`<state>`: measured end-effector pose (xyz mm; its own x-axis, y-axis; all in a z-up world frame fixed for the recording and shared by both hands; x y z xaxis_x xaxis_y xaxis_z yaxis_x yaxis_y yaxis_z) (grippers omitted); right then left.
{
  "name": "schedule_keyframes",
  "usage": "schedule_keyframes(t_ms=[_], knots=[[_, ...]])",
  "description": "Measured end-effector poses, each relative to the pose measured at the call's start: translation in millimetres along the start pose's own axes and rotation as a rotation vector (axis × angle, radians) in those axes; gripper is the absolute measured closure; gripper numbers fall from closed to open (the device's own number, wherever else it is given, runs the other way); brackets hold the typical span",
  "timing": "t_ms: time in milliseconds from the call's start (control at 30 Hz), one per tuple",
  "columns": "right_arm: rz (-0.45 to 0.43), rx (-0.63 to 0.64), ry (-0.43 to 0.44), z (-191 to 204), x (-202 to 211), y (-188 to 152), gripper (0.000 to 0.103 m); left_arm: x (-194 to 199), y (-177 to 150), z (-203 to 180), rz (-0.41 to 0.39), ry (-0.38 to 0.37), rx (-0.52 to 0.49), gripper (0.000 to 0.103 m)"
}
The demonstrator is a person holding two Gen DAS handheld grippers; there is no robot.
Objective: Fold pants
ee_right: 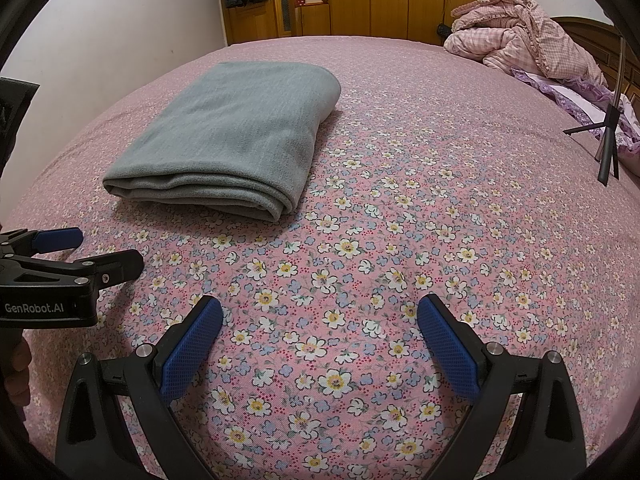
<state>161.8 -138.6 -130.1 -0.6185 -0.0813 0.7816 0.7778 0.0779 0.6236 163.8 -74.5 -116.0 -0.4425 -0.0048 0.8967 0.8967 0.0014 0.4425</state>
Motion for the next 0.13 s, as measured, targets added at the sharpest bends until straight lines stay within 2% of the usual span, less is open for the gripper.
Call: schedule_keyframes(t_ms=[133], knots=[[0.0, 0.0, 0.0, 0.0, -0.1, 0.0, 0.003, 0.1, 0.1, -0.4, 0.0, 0.001, 0.001, 0.0]])
Point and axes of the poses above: each gripper's, at about its wrist camera, not at the fingertips, and x roughly against the way its jaws point, z to its left, y to its top, the point moved 9 cm from there along -x, roughly the way its jaws point, and after that the axes turned 3 degrees about z, right-handed, at the moved point
